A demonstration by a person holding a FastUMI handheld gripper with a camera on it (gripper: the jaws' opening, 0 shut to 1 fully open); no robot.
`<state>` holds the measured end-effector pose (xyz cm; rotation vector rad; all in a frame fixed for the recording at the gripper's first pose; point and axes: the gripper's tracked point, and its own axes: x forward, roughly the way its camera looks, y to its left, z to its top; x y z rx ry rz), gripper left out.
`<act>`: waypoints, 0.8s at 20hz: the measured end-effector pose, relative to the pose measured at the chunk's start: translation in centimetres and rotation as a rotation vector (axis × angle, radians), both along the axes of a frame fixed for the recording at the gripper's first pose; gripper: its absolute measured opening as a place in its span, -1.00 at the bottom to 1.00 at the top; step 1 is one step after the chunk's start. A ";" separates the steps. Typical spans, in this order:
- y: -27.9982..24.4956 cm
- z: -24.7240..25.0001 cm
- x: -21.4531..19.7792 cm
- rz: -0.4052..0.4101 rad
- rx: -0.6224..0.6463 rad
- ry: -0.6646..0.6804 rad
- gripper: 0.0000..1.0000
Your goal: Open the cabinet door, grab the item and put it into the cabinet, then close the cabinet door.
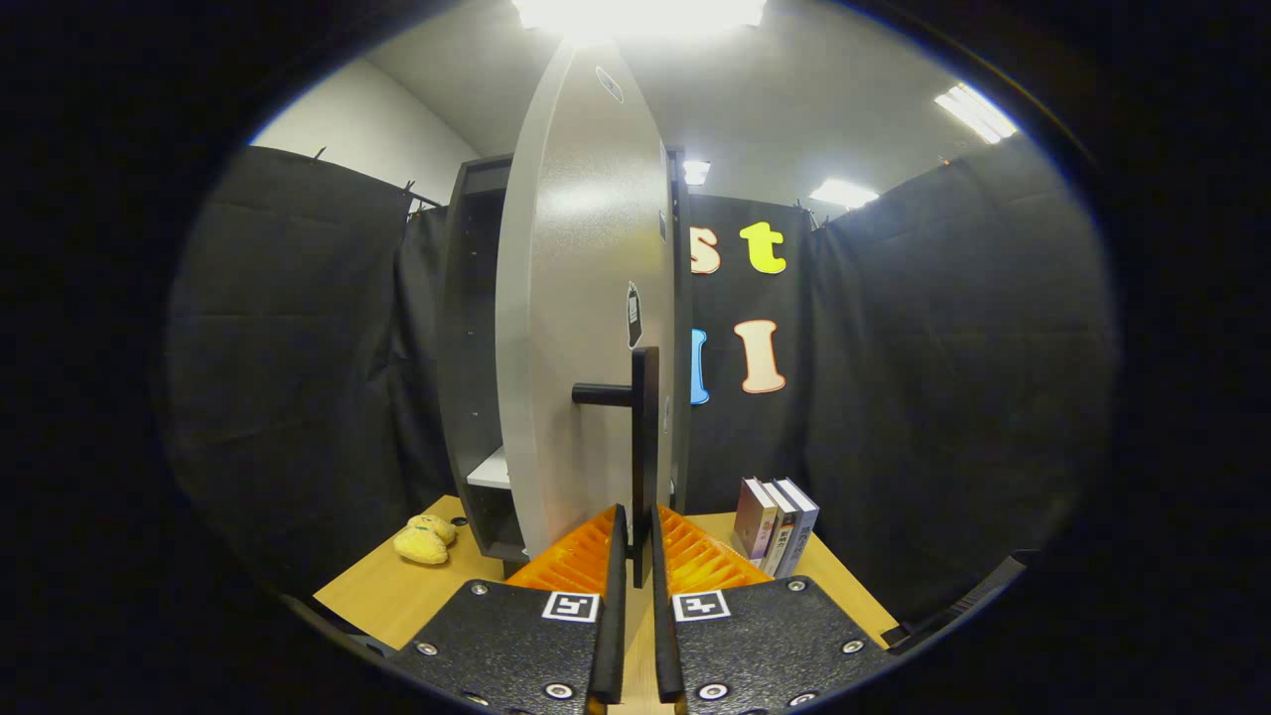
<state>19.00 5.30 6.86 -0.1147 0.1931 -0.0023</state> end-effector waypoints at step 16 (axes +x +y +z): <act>-6.0 1.4 -1.6 -0.222 -0.069 -0.112 -0.89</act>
